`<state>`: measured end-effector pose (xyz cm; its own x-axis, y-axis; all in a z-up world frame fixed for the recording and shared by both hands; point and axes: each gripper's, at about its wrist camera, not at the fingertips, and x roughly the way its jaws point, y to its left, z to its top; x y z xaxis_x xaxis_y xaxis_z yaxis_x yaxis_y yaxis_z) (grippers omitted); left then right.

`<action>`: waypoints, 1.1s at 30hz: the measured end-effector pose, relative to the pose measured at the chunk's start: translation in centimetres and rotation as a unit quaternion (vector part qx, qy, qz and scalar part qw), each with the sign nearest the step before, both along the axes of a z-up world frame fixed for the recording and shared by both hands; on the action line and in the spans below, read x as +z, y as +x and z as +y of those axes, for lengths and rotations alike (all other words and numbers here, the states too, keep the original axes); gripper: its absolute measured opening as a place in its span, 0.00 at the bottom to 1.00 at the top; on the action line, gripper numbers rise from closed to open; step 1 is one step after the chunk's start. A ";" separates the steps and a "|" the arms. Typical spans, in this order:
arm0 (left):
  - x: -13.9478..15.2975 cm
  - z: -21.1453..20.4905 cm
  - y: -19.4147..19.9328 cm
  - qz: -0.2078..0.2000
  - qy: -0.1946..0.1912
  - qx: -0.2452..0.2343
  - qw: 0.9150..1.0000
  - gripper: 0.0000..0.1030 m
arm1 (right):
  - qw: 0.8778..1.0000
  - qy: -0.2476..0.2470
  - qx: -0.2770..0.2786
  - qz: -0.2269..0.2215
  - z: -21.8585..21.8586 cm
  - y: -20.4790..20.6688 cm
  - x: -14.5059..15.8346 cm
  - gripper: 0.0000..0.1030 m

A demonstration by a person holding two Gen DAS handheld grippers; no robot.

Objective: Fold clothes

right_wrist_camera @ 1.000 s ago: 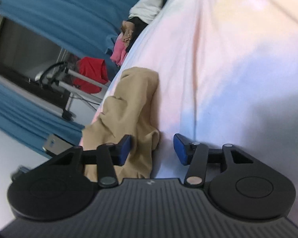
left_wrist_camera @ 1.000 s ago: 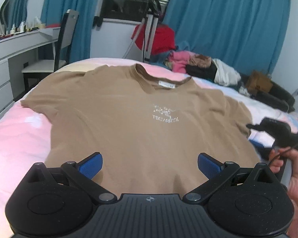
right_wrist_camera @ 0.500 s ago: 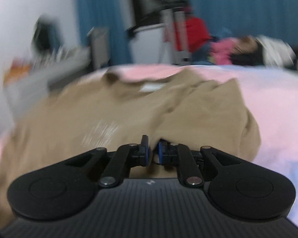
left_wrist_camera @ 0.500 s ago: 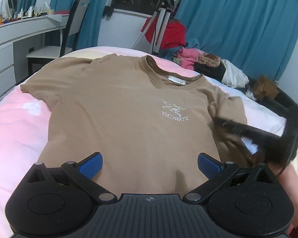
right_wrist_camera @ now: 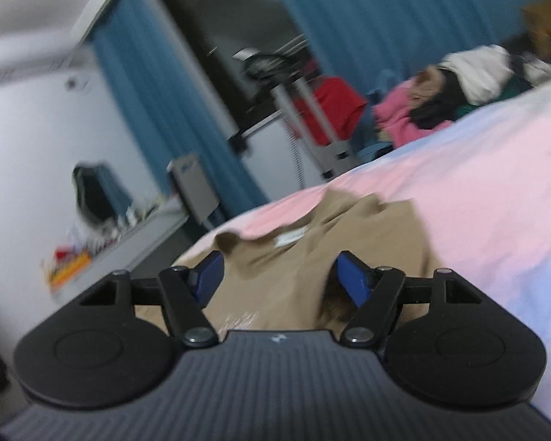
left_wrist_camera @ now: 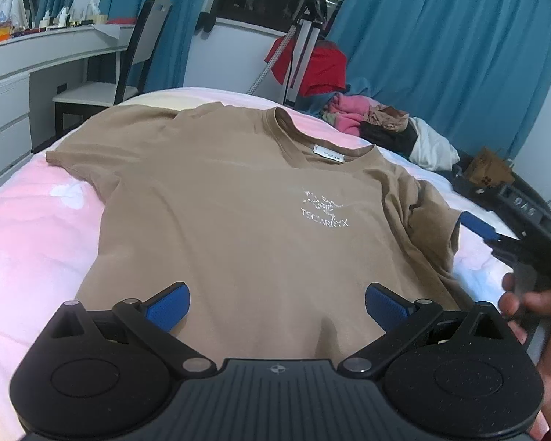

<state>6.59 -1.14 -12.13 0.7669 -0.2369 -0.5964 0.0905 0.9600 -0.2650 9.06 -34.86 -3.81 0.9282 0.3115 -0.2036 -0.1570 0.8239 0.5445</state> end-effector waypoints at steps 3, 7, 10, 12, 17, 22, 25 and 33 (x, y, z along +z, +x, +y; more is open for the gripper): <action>0.0 -0.2 -0.1 -0.001 0.001 -0.003 1.000 1.00 | 0.998 0.038 -0.047 0.028 -2.4 0.6 -1.0 0.70; -0.2 -0.4 -0.1 -0.001 0.004 -0.004 1.000 1.00 | 0.981 0.142 -0.096 0.093 -5.7 1.3 -4.5 0.69; -0.5 -0.5 0.1 0.003 0.005 -0.003 1.000 1.00 | 0.971 0.163 -0.101 0.144 -6.2 2.4 -6.5 0.63; -0.7 -0.7 0.2 0.006 0.006 -0.001 1.000 1.00 | 0.973 0.147 -0.088 0.155 -5.6 3.3 -6.5 0.63; -0.9 -0.9 0.3 0.007 0.005 -0.002 1.000 1.00 | 0.981 0.115 -0.034 0.153 -3.7 5.9 -5.1 0.29; -1.1 -1.4 0.5 0.008 0.013 -0.002 1.000 1.00 | 0.989 0.044 -0.084 0.109 -3.3 7.1 -0.7 0.08; -1.1 -1.6 0.8 0.006 0.012 -0.001 1.000 1.00 | 0.985 -0.016 -0.149 0.088 -4.9 8.1 2.6 0.08; -1.3 -1.9 1.3 0.006 0.011 -0.003 1.000 1.00 | 0.956 -0.103 -0.239 0.135 -10.6 11.2 4.8 0.24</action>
